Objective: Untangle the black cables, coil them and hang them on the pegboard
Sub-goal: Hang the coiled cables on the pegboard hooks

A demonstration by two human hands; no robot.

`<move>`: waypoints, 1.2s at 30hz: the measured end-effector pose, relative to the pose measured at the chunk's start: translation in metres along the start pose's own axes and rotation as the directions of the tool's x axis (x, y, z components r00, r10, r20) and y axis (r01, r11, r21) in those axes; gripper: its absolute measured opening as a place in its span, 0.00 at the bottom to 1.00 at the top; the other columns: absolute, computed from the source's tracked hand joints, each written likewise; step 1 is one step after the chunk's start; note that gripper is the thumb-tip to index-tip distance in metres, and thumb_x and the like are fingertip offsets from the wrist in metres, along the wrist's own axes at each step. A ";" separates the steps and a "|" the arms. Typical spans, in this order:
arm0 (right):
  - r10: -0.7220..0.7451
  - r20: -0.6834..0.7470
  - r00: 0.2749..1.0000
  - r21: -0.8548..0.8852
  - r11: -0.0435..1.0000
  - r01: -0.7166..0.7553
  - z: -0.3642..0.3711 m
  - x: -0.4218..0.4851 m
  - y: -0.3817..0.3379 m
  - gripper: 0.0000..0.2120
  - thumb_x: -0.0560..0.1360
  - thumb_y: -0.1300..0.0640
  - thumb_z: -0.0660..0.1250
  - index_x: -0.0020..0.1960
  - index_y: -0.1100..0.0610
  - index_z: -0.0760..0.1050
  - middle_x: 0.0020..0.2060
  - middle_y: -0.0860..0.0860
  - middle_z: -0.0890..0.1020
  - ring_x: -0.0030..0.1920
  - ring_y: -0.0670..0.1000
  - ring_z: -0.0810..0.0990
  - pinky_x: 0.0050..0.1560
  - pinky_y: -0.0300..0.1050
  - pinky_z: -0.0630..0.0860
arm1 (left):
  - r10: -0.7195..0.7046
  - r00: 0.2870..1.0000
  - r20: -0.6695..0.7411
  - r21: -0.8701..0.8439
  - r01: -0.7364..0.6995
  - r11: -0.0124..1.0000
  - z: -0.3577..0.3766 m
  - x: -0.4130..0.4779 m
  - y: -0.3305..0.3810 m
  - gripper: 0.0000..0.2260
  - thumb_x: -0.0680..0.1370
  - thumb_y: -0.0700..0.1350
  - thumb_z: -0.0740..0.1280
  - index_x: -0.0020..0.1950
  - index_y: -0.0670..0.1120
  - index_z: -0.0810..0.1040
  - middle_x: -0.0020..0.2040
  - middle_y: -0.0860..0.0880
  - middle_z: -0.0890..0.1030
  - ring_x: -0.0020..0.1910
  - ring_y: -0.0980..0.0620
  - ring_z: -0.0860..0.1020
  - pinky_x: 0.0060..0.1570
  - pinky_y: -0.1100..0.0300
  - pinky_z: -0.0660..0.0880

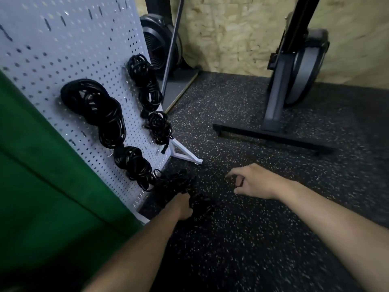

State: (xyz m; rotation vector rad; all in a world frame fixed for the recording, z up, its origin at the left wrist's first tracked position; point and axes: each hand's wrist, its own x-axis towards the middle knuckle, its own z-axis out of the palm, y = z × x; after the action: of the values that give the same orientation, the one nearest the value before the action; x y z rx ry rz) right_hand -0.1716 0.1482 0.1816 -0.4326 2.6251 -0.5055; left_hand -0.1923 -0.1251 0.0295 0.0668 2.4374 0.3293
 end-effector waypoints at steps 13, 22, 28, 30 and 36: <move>-0.039 -0.023 0.999 0.073 0.996 0.041 0.049 0.033 0.014 0.21 0.79 0.53 0.73 0.71 0.47 0.75 0.51 0.40 0.82 0.49 0.42 0.82 0.58 0.47 0.81 | -0.006 0.993 -0.117 -0.168 -0.014 0.986 0.059 0.048 -0.044 0.23 0.80 0.47 0.73 0.72 0.49 0.70 0.71 0.41 0.64 0.52 0.45 0.78 0.59 0.51 0.78; -0.026 0.025 0.999 0.027 0.999 0.025 0.054 0.031 0.005 0.21 0.79 0.52 0.73 0.70 0.47 0.76 0.52 0.43 0.82 0.49 0.44 0.82 0.56 0.49 0.81 | -0.008 0.987 -0.163 -0.160 -0.018 0.987 0.070 0.037 -0.026 0.15 0.77 0.47 0.75 0.57 0.50 0.70 0.54 0.48 0.78 0.56 0.45 0.77 0.55 0.51 0.78; 0.049 0.042 0.998 -0.006 0.999 -0.049 0.044 0.018 0.009 0.23 0.77 0.50 0.74 0.71 0.46 0.74 0.57 0.47 0.82 0.51 0.45 0.80 0.61 0.51 0.80 | 0.148 0.954 -0.262 -0.112 -0.182 0.977 0.038 0.009 -0.004 0.08 0.79 0.43 0.73 0.47 0.52 0.75 0.50 0.51 0.77 0.57 0.48 0.75 0.54 0.54 0.76; 0.078 0.024 0.997 -0.008 0.997 -0.078 0.037 0.011 0.006 0.27 0.77 0.48 0.74 0.74 0.46 0.72 0.63 0.49 0.80 0.56 0.48 0.79 0.64 0.53 0.78 | 0.216 0.942 -0.255 -0.056 -0.238 0.970 0.013 -0.007 0.008 0.07 0.79 0.41 0.73 0.50 0.52 0.78 0.54 0.50 0.72 0.52 0.50 0.76 0.54 0.56 0.76; 0.071 0.006 0.997 0.076 0.995 -0.071 0.011 -0.013 -0.021 0.45 0.73 0.43 0.77 0.83 0.48 0.58 0.78 0.50 0.65 0.78 0.54 0.64 0.78 0.53 0.64 | 0.415 0.855 -0.311 0.052 -0.421 0.906 -0.085 -0.087 0.038 0.15 0.74 0.39 0.75 0.43 0.60 0.78 0.55 0.50 0.75 0.56 0.50 0.76 0.65 0.51 0.75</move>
State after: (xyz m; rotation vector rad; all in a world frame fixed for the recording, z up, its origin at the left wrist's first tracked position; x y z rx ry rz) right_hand -0.1504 0.1310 0.1854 -0.3151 2.5982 -0.5784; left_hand -0.1801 -0.1180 0.1560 0.5879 2.7240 0.5947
